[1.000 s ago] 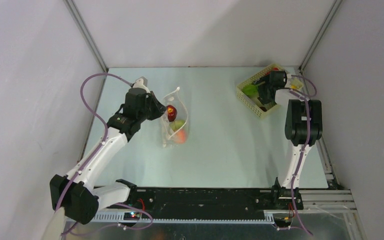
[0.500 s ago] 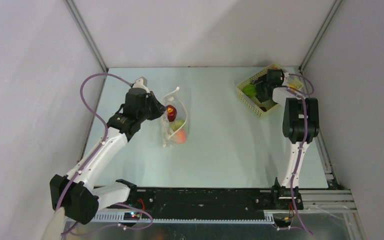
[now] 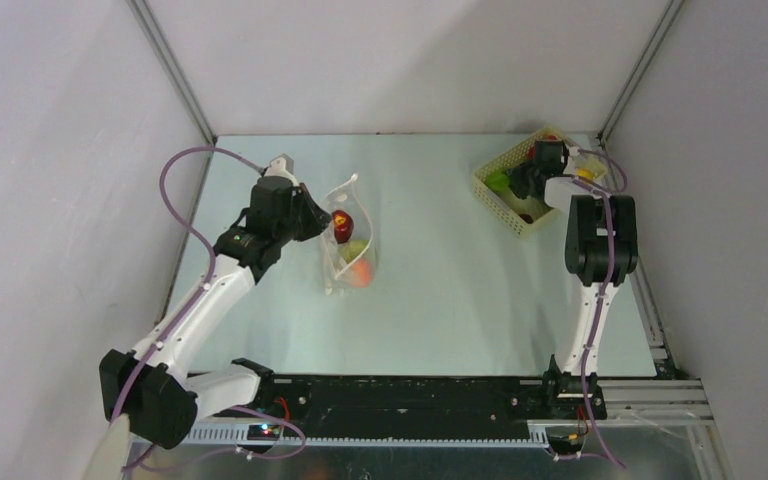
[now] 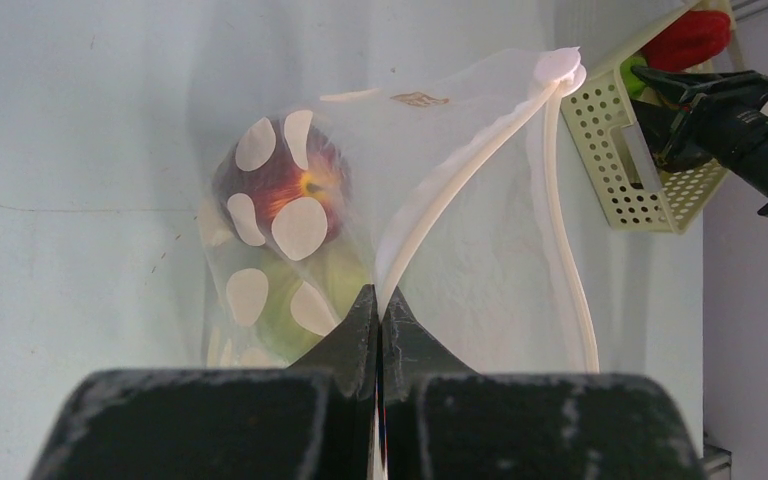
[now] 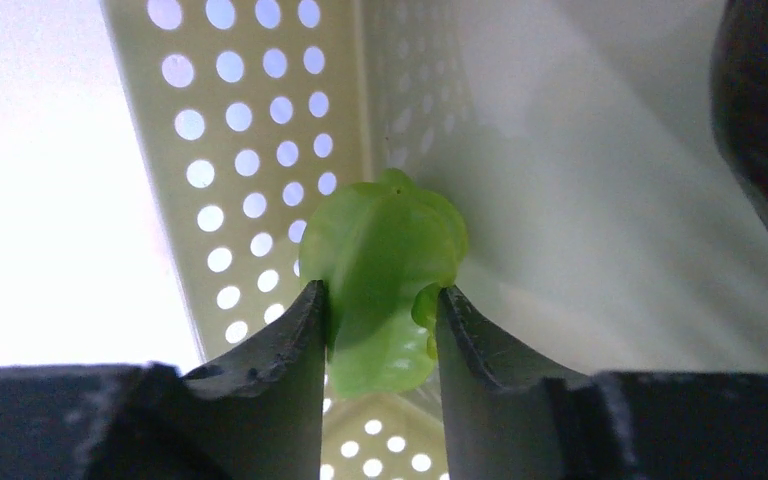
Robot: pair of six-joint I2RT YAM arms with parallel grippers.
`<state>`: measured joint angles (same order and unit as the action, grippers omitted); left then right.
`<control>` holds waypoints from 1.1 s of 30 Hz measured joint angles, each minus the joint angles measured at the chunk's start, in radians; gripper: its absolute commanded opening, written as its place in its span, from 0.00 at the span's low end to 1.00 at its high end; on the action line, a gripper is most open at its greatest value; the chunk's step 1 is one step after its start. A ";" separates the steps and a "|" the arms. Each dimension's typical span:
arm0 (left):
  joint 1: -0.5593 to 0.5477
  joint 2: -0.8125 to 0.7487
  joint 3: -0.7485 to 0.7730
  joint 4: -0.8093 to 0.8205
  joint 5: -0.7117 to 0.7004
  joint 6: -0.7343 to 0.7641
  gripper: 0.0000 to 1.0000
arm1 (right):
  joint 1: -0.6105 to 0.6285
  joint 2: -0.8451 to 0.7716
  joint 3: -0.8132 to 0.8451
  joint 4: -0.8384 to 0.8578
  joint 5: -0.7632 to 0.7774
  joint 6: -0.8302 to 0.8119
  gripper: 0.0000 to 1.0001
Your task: Place the food in the zip-top bag and seal the zipper
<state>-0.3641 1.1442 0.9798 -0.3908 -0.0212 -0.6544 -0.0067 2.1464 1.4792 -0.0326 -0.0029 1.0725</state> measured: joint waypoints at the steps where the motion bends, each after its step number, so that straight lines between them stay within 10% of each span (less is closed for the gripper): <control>1: 0.000 0.000 0.000 0.000 0.003 0.000 0.00 | 0.000 -0.003 -0.006 0.003 0.000 -0.001 0.30; 33: -0.156 -0.057 0.000 -0.016 0.026 -0.072 0.00 | 0.035 -0.909 -0.473 0.004 0.103 -0.344 0.25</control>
<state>-0.5198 1.0870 0.9798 -0.4072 0.0051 -0.7269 0.0284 1.2369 1.0061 -0.0288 0.1005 0.7288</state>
